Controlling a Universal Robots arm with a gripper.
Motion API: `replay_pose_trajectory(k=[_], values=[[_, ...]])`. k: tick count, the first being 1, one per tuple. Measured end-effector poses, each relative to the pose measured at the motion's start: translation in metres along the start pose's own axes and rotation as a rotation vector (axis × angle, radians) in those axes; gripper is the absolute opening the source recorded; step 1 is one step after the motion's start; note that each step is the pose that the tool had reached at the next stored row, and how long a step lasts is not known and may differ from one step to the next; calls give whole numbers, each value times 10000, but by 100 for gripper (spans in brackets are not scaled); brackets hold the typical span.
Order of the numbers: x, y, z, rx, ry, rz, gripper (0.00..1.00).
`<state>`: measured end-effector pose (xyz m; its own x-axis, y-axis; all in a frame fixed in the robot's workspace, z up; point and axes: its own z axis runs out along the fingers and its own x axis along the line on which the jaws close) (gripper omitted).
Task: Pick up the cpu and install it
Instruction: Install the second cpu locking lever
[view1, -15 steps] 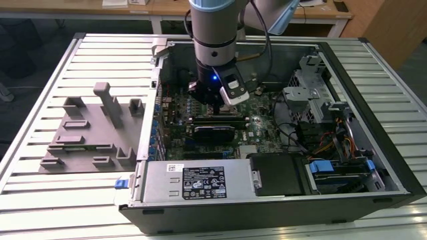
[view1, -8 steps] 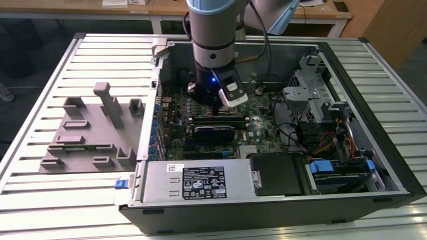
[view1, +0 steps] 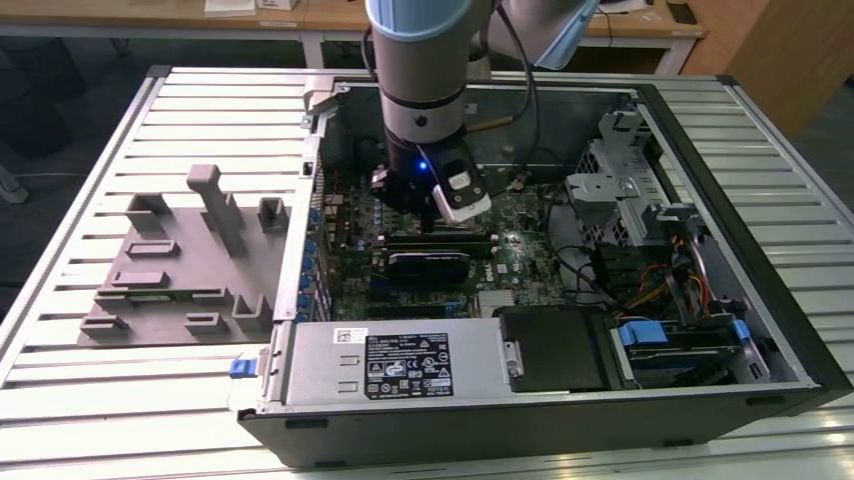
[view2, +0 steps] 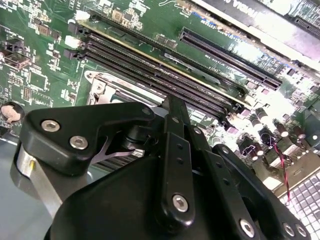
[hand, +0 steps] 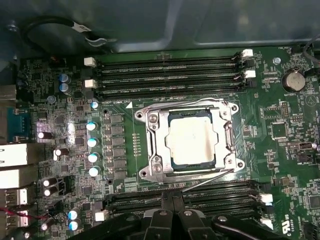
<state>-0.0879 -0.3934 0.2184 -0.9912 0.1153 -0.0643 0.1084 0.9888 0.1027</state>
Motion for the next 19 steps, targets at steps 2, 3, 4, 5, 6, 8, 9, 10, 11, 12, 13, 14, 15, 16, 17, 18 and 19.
replay_pose_trajectory(k=[2,3,4,5,6,8,9,10,11,12,13,14,15,16,17,18,19], values=[[6,-19,6,-140,15,10,11],[10,-26,9,-231,26,16,11],[14,-34,9,-342,39,26,11],[17,-43,11,-482,53,36,11],[18,-54,12,-608,67,46,11],[17,-85,19,-716,78,54,11],[16,-102,23,-753,82,57,11],[16,-117,27,-791,86,60,11],[17,-132,30,-835,92,63,11],[21,-142,35,-889,98,67,11],[26,-151,39,-949,105,72,11],[32,-161,42,-1015,112,78,11],[39,-169,45,-1094,120,84,11],[47,-176,48,-1190,130,91,11],[53,-184,51,-1275,139,96,11],[59,-193,54,-1345,148,101,11],[65,-202,58,-1409,154,107,11]])
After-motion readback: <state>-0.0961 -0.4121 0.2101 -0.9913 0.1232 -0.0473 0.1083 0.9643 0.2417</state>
